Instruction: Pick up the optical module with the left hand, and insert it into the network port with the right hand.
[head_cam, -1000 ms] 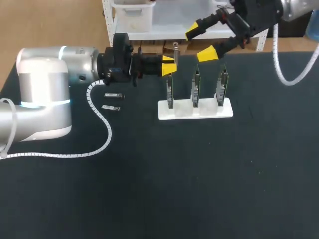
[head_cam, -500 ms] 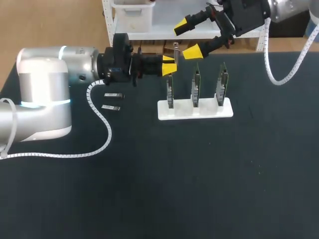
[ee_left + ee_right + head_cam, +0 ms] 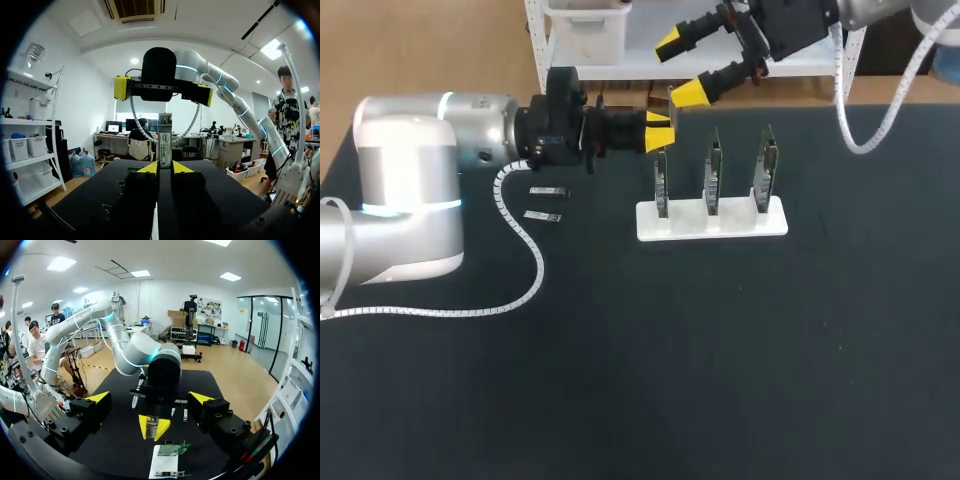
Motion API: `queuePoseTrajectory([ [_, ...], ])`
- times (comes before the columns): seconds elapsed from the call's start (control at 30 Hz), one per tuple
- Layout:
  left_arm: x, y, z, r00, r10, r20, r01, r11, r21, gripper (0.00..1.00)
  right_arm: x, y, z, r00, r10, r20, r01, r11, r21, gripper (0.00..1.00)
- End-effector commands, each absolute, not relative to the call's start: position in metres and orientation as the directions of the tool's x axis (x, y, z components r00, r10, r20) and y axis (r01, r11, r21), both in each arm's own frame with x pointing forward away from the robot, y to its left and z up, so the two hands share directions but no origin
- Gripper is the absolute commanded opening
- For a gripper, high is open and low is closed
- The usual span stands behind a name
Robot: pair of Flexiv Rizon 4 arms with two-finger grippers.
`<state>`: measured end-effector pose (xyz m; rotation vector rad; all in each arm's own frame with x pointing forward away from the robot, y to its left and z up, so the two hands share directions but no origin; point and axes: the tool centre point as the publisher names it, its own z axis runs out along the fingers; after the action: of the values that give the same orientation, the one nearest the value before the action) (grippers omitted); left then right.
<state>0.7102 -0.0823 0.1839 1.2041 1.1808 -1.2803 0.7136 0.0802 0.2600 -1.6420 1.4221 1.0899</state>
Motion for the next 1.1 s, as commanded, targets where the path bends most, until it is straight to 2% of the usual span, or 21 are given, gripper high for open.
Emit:
queuePoseTrajectory([
  [0.03,0.709,-0.082,0.184,-0.028,-0.035,-0.999,0.999,-0.043,-0.026,0.00,0.733,0.079,0.255,0.034,-0.395,-0.918,-0.978,-0.204,0.052,1.00],
  [0.5,0.709,-0.082,0.184,-0.028,-0.035,-0.999,0.999,-0.043,-0.026,0.00,0.730,0.059,0.237,-0.039,-0.363,-0.931,-0.983,-0.155,0.102,1.00],
  [1.1,0.709,-0.082,0.184,-0.028,-0.035,-0.999,0.999,-0.043,-0.026,0.00,0.707,0.070,0.233,-0.070,-0.341,-0.938,-0.985,-0.124,0.118,1.00],
])
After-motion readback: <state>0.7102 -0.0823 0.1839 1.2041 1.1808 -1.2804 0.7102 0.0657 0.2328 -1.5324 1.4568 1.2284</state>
